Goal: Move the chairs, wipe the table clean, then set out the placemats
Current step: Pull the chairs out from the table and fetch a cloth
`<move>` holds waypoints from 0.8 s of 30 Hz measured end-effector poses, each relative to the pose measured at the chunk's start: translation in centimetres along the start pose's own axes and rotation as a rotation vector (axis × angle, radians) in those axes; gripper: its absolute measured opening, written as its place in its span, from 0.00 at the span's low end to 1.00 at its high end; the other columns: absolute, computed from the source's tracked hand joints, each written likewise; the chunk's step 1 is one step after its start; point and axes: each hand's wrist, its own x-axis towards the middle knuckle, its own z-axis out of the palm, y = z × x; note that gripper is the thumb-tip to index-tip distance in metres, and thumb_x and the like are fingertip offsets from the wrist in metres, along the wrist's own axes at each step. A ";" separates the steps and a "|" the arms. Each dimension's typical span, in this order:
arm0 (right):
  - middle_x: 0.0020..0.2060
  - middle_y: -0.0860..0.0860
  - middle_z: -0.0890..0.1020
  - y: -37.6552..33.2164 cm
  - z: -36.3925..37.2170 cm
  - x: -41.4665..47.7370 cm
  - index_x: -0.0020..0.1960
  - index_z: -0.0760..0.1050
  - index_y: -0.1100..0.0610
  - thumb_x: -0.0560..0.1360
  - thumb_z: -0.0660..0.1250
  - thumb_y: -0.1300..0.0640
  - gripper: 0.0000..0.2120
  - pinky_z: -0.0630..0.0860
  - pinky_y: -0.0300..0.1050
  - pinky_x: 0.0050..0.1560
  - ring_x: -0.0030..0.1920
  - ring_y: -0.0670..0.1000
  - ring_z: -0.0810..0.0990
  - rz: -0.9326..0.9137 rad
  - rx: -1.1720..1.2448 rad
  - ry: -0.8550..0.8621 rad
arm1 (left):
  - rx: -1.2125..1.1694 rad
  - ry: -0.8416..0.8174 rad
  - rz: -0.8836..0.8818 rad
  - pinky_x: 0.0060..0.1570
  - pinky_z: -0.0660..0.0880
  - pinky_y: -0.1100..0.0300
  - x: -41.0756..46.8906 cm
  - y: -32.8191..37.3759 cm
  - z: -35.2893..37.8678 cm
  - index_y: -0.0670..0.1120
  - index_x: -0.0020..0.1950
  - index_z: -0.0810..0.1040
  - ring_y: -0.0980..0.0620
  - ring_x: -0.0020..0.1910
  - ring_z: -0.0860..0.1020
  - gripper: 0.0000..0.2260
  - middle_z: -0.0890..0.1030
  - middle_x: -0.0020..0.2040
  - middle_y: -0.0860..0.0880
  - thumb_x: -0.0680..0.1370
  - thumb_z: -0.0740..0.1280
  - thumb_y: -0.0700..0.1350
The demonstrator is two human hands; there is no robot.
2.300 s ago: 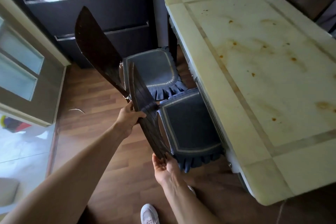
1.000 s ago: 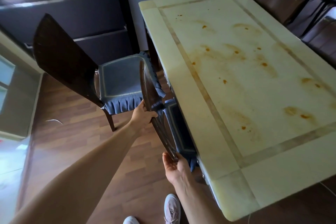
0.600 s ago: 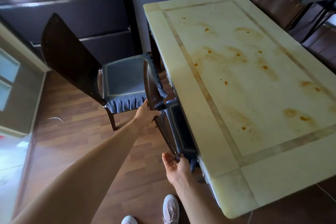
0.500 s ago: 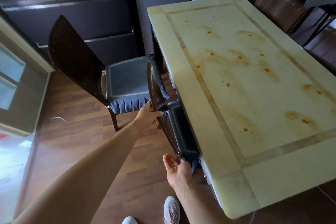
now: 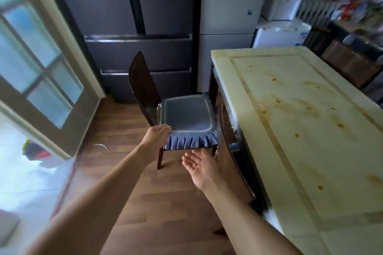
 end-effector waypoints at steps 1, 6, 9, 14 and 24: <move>0.46 0.61 0.76 -0.1 1.1 -0.1 0.51 0.71 0.65 0.83 0.53 0.53 0.16 0.72 0.53 0.58 0.48 0.58 0.76 0.010 -0.022 0.010 | -0.050 0.039 0.016 0.39 0.66 0.63 -0.2 0.3 -1.4 0.49 0.43 0.74 0.55 0.38 0.71 0.10 0.73 0.40 0.51 0.80 0.58 0.39; 0.42 0.60 0.77 0.7 7.6 0.8 0.49 0.71 0.64 0.82 0.54 0.50 0.17 0.75 0.49 0.45 0.40 0.56 0.76 -0.008 -0.093 -0.067 | -0.118 0.142 0.035 0.37 0.65 0.62 -0.6 1.1 -8.9 0.48 0.38 0.75 0.54 0.35 0.73 0.12 0.74 0.38 0.50 0.80 0.60 0.40; 0.43 0.59 0.77 1.7 9.8 1.5 0.51 0.71 0.64 0.82 0.53 0.49 0.18 0.75 0.49 0.44 0.41 0.56 0.76 0.019 -0.115 -0.107 | -0.171 0.192 0.030 0.39 0.66 0.61 0.1 1.0 -11.8 0.49 0.38 0.74 0.53 0.39 0.71 0.11 0.75 0.40 0.50 0.80 0.60 0.41; 0.45 0.60 0.77 2.0 13.0 3.7 0.55 0.71 0.64 0.82 0.53 0.48 0.19 0.76 0.49 0.45 0.43 0.56 0.77 0.042 -0.119 -0.119 | -0.191 0.207 0.005 0.52 0.68 0.56 2.7 1.6 -13.6 0.49 0.41 0.75 0.51 0.46 0.74 0.10 0.77 0.43 0.49 0.81 0.60 0.42; 0.59 0.63 0.77 -2.8 17.4 11.8 0.62 0.70 0.66 0.82 0.53 0.49 0.21 0.71 0.53 0.61 0.58 0.60 0.77 0.097 -0.144 -0.139 | -0.130 0.238 0.012 0.29 0.74 0.63 13.2 6.7 -13.6 0.45 0.40 0.78 0.56 0.27 0.79 0.10 0.81 0.35 0.48 0.79 0.61 0.40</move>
